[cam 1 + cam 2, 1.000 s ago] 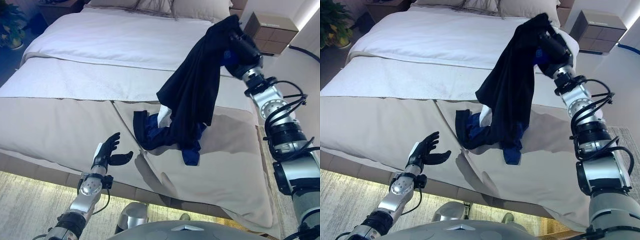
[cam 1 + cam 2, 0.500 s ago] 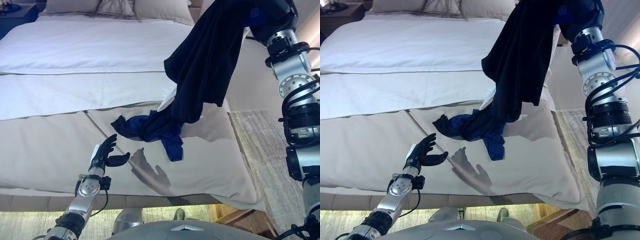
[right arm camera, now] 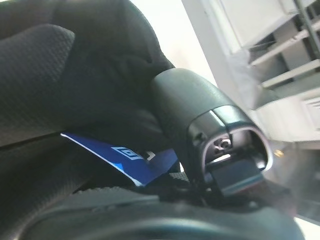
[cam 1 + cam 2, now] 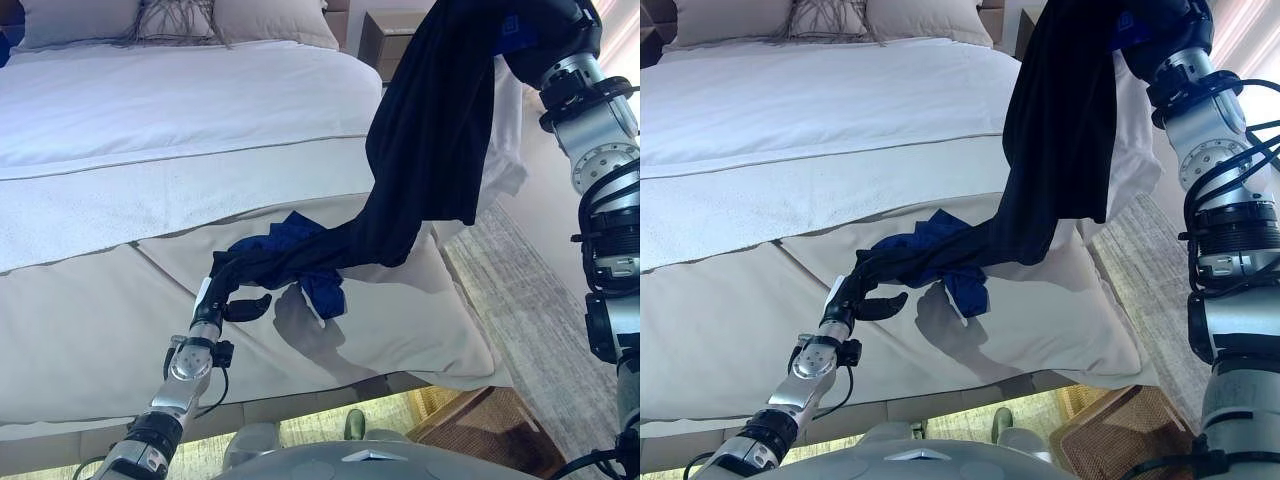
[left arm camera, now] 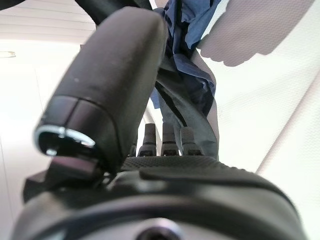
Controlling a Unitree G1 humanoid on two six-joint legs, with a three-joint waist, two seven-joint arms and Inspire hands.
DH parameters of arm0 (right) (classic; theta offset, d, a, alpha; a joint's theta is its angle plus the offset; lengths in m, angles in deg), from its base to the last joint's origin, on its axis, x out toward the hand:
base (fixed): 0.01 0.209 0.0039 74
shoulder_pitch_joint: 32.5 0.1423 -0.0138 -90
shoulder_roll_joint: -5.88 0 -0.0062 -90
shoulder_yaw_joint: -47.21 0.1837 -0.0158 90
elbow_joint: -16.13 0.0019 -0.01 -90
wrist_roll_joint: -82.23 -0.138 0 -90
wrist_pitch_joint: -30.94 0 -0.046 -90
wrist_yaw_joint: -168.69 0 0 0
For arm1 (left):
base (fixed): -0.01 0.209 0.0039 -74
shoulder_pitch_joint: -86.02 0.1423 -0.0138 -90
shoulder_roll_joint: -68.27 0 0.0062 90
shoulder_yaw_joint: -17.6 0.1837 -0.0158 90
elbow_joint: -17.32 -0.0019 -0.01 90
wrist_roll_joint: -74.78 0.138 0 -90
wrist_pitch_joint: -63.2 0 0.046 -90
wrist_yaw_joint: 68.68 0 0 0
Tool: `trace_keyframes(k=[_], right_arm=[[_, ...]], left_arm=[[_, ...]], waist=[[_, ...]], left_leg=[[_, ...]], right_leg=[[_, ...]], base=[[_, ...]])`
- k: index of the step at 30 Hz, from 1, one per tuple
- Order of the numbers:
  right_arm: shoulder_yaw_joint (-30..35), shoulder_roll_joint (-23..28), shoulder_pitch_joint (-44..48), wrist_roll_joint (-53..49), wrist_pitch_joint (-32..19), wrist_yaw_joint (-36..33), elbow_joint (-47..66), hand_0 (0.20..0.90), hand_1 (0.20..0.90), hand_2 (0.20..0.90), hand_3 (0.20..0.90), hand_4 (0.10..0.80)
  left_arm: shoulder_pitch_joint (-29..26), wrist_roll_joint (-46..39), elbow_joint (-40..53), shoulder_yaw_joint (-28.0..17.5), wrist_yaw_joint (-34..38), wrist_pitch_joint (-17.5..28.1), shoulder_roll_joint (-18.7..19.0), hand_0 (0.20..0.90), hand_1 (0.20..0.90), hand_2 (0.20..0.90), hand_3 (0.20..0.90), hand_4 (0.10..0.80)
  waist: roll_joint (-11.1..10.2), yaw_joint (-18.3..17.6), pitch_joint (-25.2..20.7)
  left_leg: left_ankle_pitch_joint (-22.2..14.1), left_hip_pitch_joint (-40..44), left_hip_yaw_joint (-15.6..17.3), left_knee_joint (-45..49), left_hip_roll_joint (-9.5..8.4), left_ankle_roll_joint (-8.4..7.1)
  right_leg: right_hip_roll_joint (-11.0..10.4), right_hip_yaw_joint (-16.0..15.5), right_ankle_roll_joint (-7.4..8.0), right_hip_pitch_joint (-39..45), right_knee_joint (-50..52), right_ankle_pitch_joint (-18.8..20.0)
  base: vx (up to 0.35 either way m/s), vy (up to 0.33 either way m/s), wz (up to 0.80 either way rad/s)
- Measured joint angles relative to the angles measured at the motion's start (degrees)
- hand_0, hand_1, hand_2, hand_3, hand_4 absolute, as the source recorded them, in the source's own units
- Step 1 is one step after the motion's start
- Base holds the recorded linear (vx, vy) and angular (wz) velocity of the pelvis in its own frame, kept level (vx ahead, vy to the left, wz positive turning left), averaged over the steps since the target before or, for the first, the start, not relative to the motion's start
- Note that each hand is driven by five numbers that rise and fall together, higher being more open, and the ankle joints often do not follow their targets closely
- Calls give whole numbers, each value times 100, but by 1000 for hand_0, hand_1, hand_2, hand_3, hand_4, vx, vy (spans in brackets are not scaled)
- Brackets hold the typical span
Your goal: Pick up the clothes from the bed and place them into the basket
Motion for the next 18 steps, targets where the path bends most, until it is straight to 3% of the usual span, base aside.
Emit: trace_keyframes(k=[4, 11, 18], right_arm=[[-210, 27, 0, 126, 310, 257, 0, 300, 300, 300, 200, 100], [-758, 25, -20, 988, 1470, 1003, -182, 300, 300, 300, 200, 100], [-1161, -248, -120, 2632, 1674, 1553, -1660, 300, 300, 300, 200, 100]], left_arm=[[0, 0, 0, -2, 0, -3, 0, 900, 900, 900, 900, 800], [7, 4, 0, -7, 11, -27, -5, 900, 900, 900, 900, 800], [38, 2, -1, -9, 92, -29, -24, 900, 900, 900, 900, 800]], waist=[[0, 49, 0], [-10, 171, -7], [-27, 410, -17]], left_leg=[[0, 0, -16, 0, 3, 0], [0, -1, -63, 0, 7, -1], [1, -17, -112, 0, -16, -2]], right_leg=[[8, -19, 0, 12, 0, 0], [8, -73, 0, 31, 0, 0], [-42, -154, 0, 43, 0, 0]], base=[[-3, 3, 2], [-13, 0, 3], [-26, 11, 5]])
